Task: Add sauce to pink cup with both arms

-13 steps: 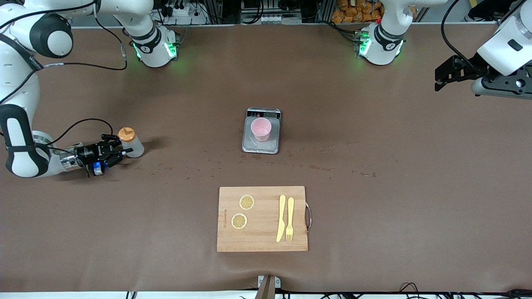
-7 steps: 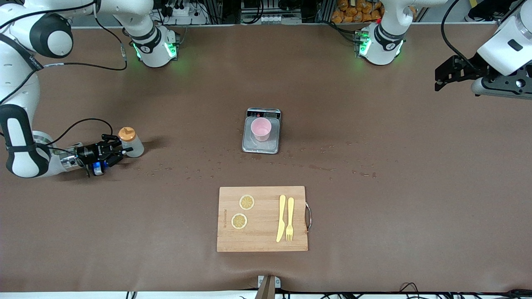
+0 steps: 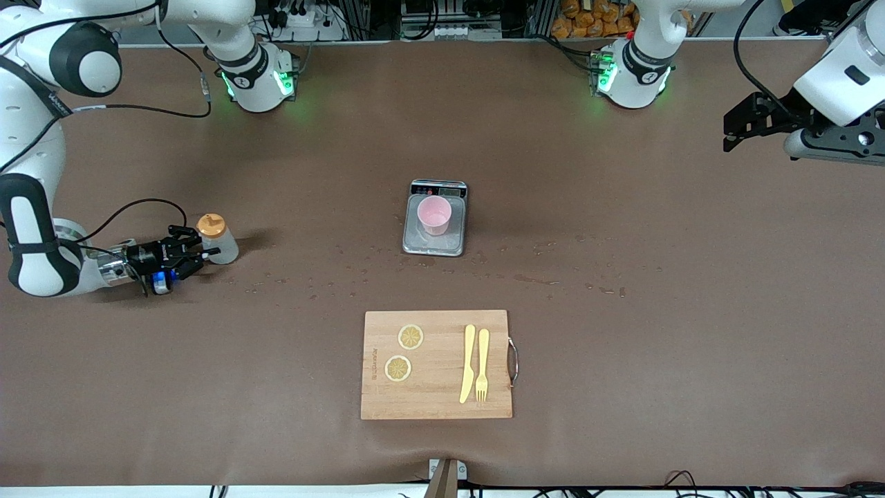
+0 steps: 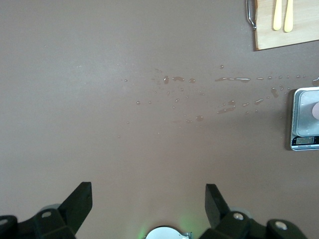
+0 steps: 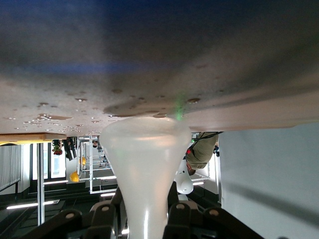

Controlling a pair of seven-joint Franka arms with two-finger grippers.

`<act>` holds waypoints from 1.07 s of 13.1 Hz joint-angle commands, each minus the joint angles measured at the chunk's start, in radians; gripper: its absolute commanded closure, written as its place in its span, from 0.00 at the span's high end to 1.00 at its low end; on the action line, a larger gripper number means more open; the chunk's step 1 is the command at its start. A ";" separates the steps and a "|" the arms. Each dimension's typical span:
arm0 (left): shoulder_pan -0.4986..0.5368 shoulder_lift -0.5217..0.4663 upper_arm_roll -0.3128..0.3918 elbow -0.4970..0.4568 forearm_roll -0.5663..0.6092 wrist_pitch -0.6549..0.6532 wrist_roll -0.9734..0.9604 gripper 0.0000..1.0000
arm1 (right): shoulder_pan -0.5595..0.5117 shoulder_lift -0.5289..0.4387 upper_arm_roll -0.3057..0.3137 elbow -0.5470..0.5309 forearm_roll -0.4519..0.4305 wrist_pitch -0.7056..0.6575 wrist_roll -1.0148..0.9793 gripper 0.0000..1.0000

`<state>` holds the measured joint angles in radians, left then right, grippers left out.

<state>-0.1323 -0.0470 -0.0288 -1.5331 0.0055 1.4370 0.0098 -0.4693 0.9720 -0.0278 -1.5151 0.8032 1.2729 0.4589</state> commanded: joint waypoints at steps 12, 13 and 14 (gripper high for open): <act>0.006 -0.007 -0.005 0.001 0.014 -0.003 0.018 1.00 | -0.011 0.013 0.016 0.044 -0.019 0.017 0.011 0.64; 0.005 -0.007 -0.005 0.001 0.014 -0.003 0.019 1.00 | -0.009 0.011 0.014 0.053 -0.021 0.016 0.014 0.71; 0.005 -0.007 -0.005 0.001 0.013 -0.003 0.018 1.00 | -0.005 0.002 0.012 0.067 -0.024 0.016 0.018 0.85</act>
<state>-0.1321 -0.0470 -0.0288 -1.5331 0.0055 1.4370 0.0098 -0.4698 0.9749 -0.0269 -1.4896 0.8012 1.2928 0.4599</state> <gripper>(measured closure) 0.000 0.300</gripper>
